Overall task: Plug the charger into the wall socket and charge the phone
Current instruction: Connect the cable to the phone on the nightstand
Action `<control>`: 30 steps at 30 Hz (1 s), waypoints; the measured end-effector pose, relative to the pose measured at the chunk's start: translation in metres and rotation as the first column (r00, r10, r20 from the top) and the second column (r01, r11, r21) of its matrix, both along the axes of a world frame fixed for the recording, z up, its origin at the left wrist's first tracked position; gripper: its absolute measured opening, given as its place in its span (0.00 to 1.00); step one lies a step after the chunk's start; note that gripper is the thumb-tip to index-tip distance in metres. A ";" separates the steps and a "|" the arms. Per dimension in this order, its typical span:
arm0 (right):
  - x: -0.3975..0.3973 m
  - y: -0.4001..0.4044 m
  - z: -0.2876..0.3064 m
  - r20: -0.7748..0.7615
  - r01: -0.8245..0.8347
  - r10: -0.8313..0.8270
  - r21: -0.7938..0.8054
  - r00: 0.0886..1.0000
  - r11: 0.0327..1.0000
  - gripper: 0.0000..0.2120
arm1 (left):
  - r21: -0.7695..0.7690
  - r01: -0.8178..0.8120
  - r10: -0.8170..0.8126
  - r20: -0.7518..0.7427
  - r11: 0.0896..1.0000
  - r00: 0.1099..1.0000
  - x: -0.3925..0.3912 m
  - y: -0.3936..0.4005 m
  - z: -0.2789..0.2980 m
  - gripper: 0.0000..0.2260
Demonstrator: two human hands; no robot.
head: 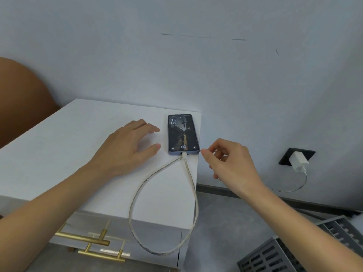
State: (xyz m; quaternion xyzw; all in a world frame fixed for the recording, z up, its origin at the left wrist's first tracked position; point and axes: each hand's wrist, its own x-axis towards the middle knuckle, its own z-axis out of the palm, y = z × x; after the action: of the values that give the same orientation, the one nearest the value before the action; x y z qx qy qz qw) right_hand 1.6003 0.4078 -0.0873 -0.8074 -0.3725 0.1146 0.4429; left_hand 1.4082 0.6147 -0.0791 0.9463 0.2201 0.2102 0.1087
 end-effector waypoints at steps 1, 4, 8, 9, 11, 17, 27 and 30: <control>0.000 0.000 0.000 0.018 -0.001 0.002 -0.005 1.000 1.000 0.12 | -0.001 0.000 0.000 -0.003 1.000 1.000 0.000 0.000 0.000 0.23; 0.000 0.001 0.000 0.055 0.000 0.001 -0.013 0.999 1.000 0.12 | -0.003 -0.007 0.007 -0.003 1.000 1.000 0.001 0.000 0.000 0.23; 0.000 0.001 -0.001 0.070 0.003 -0.001 -0.020 0.998 1.000 0.12 | -0.002 -0.010 0.010 0.002 1.000 1.000 0.001 -0.001 -0.001 0.22; 0.000 0.001 -0.001 0.072 0.001 0.000 -0.020 0.997 1.000 0.12 | -0.003 -0.011 0.011 0.002 1.000 1.000 0.001 -0.001 0.000 0.22; 0.000 0.001 0.000 0.081 0.001 0.000 -0.020 0.997 1.000 0.12 | -0.005 -0.012 0.012 0.003 1.000 1.000 0.001 -0.002 0.000 0.22; 0.000 0.001 0.002 0.103 0.007 -0.005 -0.020 0.995 1.000 0.12 | -0.011 -0.014 0.014 0.004 1.000 1.000 0.001 -0.001 0.000 0.20; 0.000 0.001 0.002 0.107 0.013 -0.010 -0.025 0.994 1.000 0.12 | -0.004 -0.019 0.019 0.007 1.000 1.000 0.001 -0.001 -0.001 0.18; -0.001 0.001 0.002 0.102 0.005 -0.002 -0.025 0.995 1.000 0.13 | -0.006 -0.020 0.020 0.003 1.000 1.000 0.001 -0.001 -0.001 0.18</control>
State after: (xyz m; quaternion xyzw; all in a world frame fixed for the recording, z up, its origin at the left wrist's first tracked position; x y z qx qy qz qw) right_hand 1.5998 0.4090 -0.0850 -0.8185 -0.3917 0.0771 0.4131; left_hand 1.4097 0.6139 -0.0805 0.9434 0.2301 0.2122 0.1100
